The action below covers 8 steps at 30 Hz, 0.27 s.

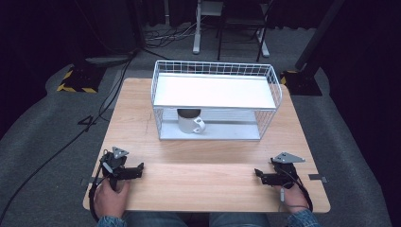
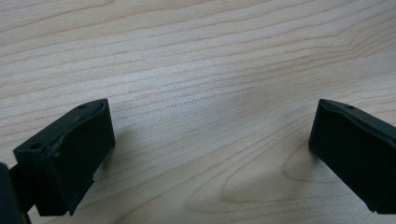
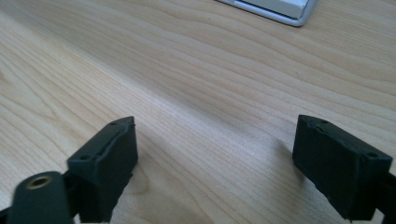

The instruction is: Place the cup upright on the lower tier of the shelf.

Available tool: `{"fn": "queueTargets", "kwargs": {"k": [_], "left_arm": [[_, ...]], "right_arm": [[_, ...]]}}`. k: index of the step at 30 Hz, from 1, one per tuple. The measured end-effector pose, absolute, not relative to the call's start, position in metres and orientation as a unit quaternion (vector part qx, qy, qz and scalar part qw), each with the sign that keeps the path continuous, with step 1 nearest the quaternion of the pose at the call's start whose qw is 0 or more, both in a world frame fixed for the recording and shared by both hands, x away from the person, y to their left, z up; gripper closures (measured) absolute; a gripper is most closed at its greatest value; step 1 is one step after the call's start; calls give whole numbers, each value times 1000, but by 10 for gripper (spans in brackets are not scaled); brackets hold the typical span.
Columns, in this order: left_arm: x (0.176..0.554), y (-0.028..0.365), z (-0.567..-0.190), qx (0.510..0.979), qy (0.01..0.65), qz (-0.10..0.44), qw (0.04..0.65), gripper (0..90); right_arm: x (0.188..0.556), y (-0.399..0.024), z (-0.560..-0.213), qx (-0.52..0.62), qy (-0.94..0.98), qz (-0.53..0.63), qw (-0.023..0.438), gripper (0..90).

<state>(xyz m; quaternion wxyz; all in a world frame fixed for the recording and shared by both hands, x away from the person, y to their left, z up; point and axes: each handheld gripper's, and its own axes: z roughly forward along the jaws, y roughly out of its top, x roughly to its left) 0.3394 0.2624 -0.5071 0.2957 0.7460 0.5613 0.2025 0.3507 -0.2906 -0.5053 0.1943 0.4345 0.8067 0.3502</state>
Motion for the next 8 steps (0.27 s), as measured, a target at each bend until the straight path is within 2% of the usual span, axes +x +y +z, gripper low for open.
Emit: {"fn": "queueTargets", "kwargs": {"k": [8], "left_arm": [[339, 262, -507, 746, 561, 203, 296, 6]], "right_arm": [[351, -290, -506, 444, 804, 344, 197, 93]]}}
